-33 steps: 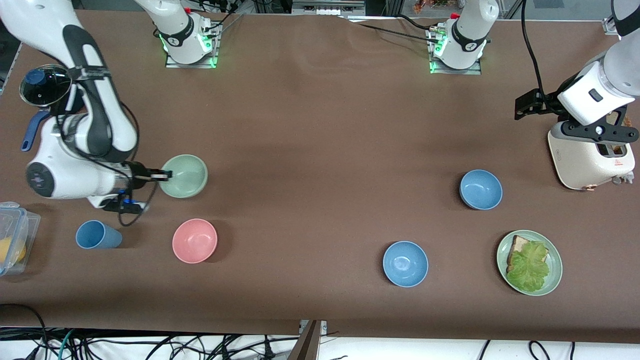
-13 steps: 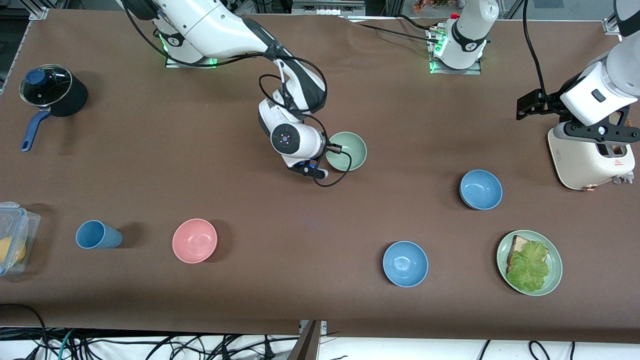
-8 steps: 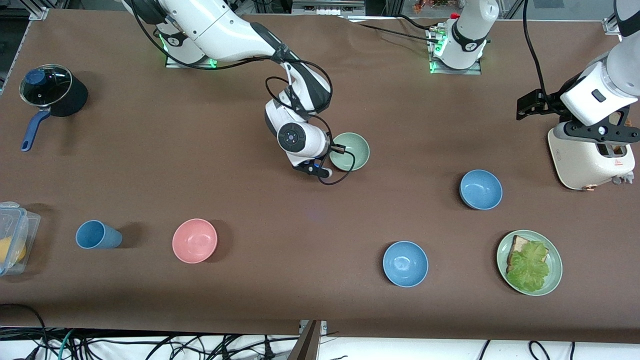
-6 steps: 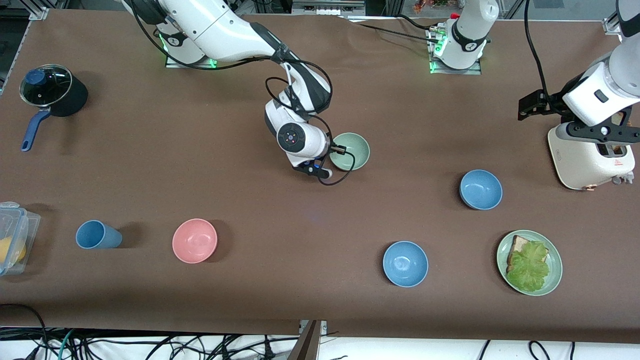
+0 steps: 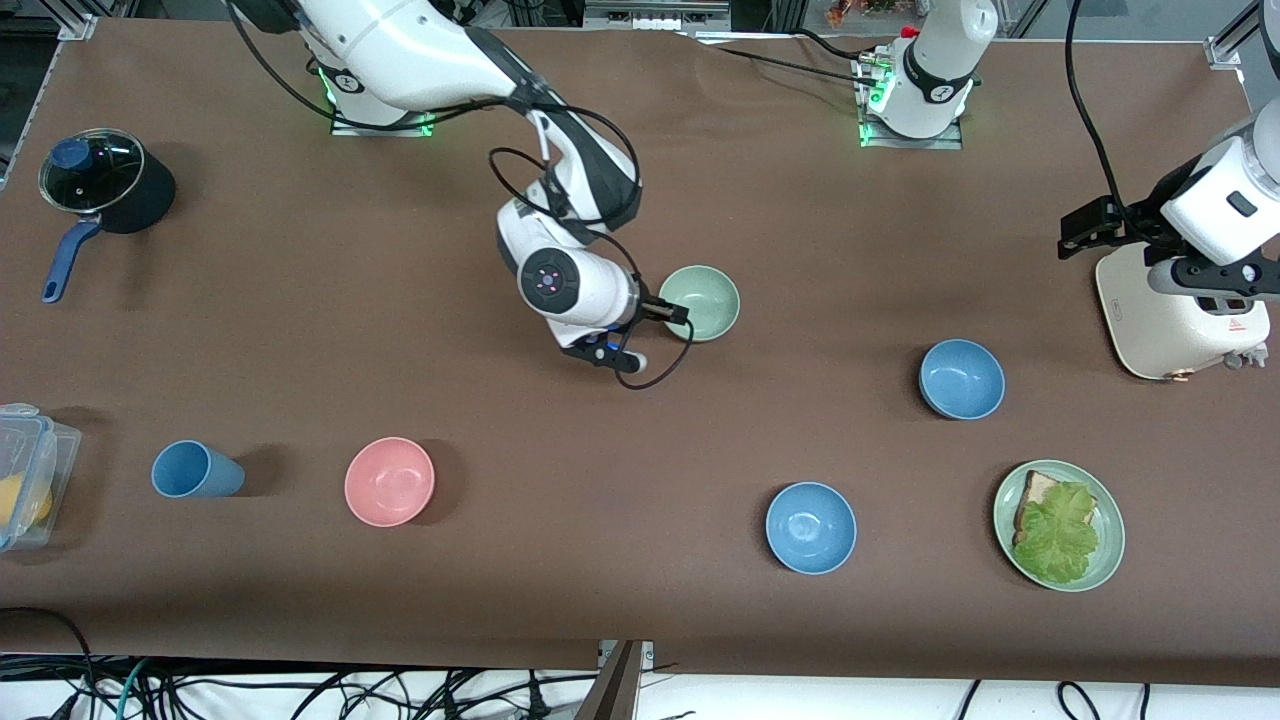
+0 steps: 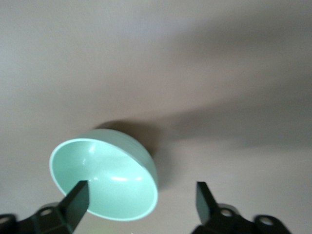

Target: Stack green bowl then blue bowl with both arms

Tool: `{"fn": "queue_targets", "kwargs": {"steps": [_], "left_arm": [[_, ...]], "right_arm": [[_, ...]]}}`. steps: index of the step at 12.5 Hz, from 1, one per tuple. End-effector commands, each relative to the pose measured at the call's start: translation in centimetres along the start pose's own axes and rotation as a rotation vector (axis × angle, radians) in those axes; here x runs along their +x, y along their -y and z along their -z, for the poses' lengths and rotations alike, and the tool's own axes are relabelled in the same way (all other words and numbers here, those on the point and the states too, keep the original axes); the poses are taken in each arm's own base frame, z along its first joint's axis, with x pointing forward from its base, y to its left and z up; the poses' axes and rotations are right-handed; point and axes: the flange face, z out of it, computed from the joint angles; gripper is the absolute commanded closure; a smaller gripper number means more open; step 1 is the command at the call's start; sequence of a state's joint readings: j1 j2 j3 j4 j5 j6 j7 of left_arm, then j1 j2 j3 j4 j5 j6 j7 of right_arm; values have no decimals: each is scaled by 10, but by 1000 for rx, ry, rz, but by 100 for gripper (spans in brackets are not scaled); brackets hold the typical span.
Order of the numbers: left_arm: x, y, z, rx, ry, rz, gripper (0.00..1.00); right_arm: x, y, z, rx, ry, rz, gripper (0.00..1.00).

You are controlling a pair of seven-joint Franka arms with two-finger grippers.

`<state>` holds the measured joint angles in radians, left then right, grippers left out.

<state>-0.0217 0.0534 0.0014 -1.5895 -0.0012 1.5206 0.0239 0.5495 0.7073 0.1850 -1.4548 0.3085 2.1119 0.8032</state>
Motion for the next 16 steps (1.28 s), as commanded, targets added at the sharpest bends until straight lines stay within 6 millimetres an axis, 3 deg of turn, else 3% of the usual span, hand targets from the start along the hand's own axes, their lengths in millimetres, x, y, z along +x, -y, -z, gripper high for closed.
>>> {"fn": "queue_targets", "kwargs": {"steps": [1, 3, 6, 8, 9, 10, 13, 16], "left_arm": [[10, 25, -27, 7, -65, 34, 0], [17, 28, -72, 11, -74, 39, 0], [18, 37, -81, 82, -75, 27, 0], [20, 49, -108, 81, -72, 29, 0], [21, 67, -118, 77, -85, -3, 0], [28, 70, -143, 75, -61, -15, 0], [34, 84, -185, 58, -40, -6, 0], [34, 76, -247, 52, -94, -14, 0]], "right_arm": [[16, -31, 69, -89, -76, 65, 0], [47, -71, 118, -156, -125, 148, 0], [104, -154, 190, -172, -150, 262, 0], [137, -219, 233, -179, -174, 278, 0], [147, -246, 246, -189, -171, 286, 0], [151, -267, 259, -206, -158, 299, 0], [144, -312, 318, -223, -206, 317, 0], [133, -361, 374, -196, -266, 240, 0]]}}
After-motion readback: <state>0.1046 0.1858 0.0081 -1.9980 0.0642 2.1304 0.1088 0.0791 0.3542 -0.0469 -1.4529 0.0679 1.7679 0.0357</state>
